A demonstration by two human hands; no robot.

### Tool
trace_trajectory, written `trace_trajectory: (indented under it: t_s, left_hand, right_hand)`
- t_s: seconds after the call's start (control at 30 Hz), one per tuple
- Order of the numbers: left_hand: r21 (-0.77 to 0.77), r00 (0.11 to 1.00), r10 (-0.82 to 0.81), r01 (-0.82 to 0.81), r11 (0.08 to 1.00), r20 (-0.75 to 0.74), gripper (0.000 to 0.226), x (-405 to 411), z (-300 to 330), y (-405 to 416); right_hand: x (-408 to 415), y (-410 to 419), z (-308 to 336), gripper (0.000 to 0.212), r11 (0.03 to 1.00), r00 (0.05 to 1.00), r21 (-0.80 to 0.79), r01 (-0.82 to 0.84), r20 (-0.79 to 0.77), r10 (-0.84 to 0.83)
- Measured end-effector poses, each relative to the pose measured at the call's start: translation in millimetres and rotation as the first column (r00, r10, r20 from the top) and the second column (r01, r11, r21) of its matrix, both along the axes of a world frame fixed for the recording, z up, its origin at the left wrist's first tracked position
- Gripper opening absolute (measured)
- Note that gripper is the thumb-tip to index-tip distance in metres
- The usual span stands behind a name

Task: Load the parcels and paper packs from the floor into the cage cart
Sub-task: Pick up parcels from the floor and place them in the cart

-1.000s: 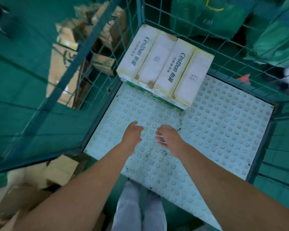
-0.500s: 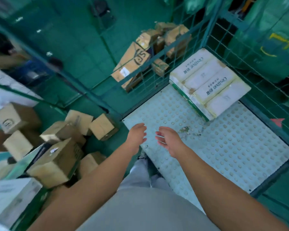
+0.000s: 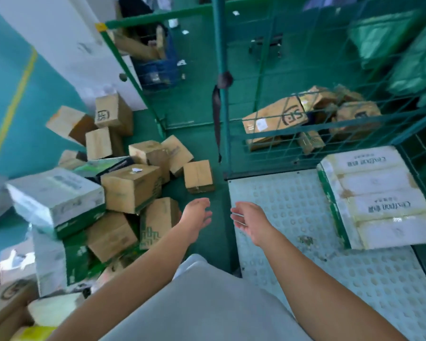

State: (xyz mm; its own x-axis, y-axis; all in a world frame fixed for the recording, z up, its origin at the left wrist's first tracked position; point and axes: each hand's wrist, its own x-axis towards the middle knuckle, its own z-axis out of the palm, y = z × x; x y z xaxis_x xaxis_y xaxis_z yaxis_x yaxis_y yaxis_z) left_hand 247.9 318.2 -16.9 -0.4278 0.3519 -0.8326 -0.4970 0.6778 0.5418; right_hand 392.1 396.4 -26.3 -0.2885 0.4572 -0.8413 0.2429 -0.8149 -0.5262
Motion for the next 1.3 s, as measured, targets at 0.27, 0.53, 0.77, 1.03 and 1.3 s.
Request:
trace_trajectory:
  t_s: [0.27, 0.53, 0.77, 1.03, 1.3]
  left_hand:
    - [0.065, 0.976, 0.212, -0.214, 0.975, 0.04, 0.017, -47, -1, -62]
    - [0.107, 0.907, 0.417, -0.421, 0.901, 0.055, 0.021, -118, 11, -141]
    - [0.157, 0.782, 0.619, -0.623, 0.767, 0.077, 0.023, -178, 11, -218]
    - [0.181, 0.579, 0.809, -0.81, 0.557, 0.101, 0.011, -229, 8, -266]
    - [0.12, 0.381, 0.923, -0.92, 0.373, 0.057, 0.017, -301, -12, -259]
  right_hand:
    - [-73, -37, 9, 0.012, 0.965, 0.966, 0.057, -0.255, 0.061, 0.251]
    - [-159, -96, 27, 0.019, 0.884, 0.89, 0.119, -0.453, 0.118, 0.44]
    - [-248, -158, 32, 0.012, 0.783, 0.788, 0.103, -0.614, 0.144, 0.599]
    - [-347, -193, 19, 0.017, 0.631, 0.635, 0.079, -0.772, 0.149, 0.758]
    - [-446, -173, -16, 0.021, 0.45, 0.443, -0.027, -0.893, 0.133, 0.887]
